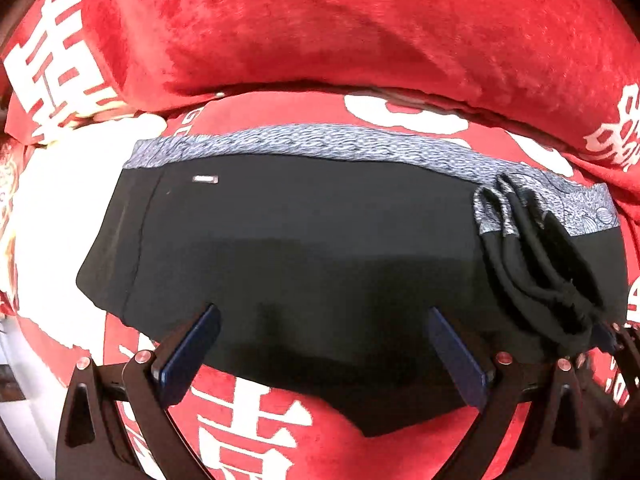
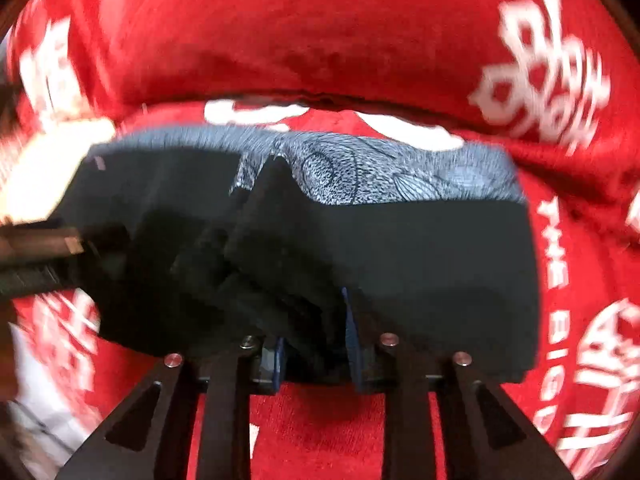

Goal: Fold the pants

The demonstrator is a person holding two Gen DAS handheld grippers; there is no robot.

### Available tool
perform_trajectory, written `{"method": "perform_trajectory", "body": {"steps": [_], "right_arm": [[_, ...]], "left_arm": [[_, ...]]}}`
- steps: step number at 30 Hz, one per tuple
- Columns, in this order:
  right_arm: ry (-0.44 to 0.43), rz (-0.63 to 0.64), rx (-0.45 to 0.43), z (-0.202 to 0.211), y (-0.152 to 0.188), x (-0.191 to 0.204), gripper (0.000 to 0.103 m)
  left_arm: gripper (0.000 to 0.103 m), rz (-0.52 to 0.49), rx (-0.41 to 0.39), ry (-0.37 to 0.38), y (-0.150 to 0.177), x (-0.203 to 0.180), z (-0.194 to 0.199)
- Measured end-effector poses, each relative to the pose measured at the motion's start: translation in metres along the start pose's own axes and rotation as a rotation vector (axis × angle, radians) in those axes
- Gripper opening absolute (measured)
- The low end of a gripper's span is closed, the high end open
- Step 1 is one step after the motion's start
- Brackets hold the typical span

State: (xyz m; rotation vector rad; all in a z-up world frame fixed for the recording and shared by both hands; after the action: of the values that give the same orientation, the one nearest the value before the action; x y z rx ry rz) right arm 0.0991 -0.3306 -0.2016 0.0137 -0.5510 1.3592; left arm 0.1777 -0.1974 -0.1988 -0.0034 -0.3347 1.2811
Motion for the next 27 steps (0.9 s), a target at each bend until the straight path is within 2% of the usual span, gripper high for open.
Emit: {"method": "perform_trajectory", "body": {"steps": [1, 2, 4, 5, 7, 9, 11, 12, 14, 17, 21, 25, 27], "right_arm": [[0.041, 0.041, 0.007, 0.002, 0.002, 0.01, 0.041], [0.036, 0.061, 0.009, 0.007, 0.003, 0.019, 0.049], [0.009, 0.065, -0.014, 0.026, -0.002, 0.03, 0.053], [-0.011, 0.067, -0.037, 0.038, -0.003, 0.033, 0.055], [-0.132, 0.037, -0.09, 0.062, -0.006, 0.034, 0.055], [-0.265, -0.093, -0.121, 0.078, -0.006, 0.018, 0.055], [-0.381, -0.319, -0.105, 0.076, 0.004, -0.011, 0.055], [-0.458, -0.474, -0.089, 0.068, 0.012, -0.033, 0.055], [-0.549, -0.678, -0.082, 0.055, 0.023, -0.057, 0.055], [-0.667, -0.861, -0.077, 0.033, 0.036, -0.076, 0.053], [-0.769, -0.97, -0.11, 0.021, 0.041, -0.081, 0.05], [-0.821, -0.96, -0.131, 0.024, 0.032, -0.079, 0.045], [-0.832, -0.944, -0.131, 0.027, 0.028, -0.076, 0.045]], "left_arm": [[0.103, 0.003, 0.004, 0.013, 0.004, 0.0, 0.002], [0.103, 0.007, 0.004, 0.023, 0.002, 0.003, 0.0], [0.103, 0.012, 0.001, 0.047, -0.002, 0.005, 0.001], [0.103, 0.012, 0.001, 0.066, -0.004, 0.004, 0.001], [0.103, 0.001, 0.008, 0.096, -0.004, -0.002, 0.006], [0.103, -0.028, 0.018, 0.114, -0.002, -0.01, 0.006], [0.103, -0.076, 0.007, 0.135, 0.003, -0.025, 0.006], [0.103, -0.097, 0.003, 0.14, 0.007, -0.031, 0.009], [0.103, -0.163, -0.011, 0.158, 0.017, -0.048, 0.011], [0.103, -0.246, -0.029, 0.183, 0.033, -0.067, 0.017], [0.103, -0.272, -0.025, 0.203, 0.042, -0.086, 0.018], [0.103, -0.239, -0.032, 0.227, 0.033, -0.098, 0.02], [0.103, -0.252, -0.036, 0.212, 0.03, -0.105, 0.016]]}}
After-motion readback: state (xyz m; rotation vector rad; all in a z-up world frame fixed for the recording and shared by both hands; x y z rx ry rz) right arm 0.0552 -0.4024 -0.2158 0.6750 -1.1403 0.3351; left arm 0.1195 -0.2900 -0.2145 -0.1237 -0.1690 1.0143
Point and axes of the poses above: each gripper's, at about its wrist camera, not at the fingertips, and z roughly against the way its jaws point, x to its left, y to its underside, the point moved 7 cm from there along -z, roughly the way its jaws point, and after that the axes turned 11 degrees about -y, right-handed, at the moved point
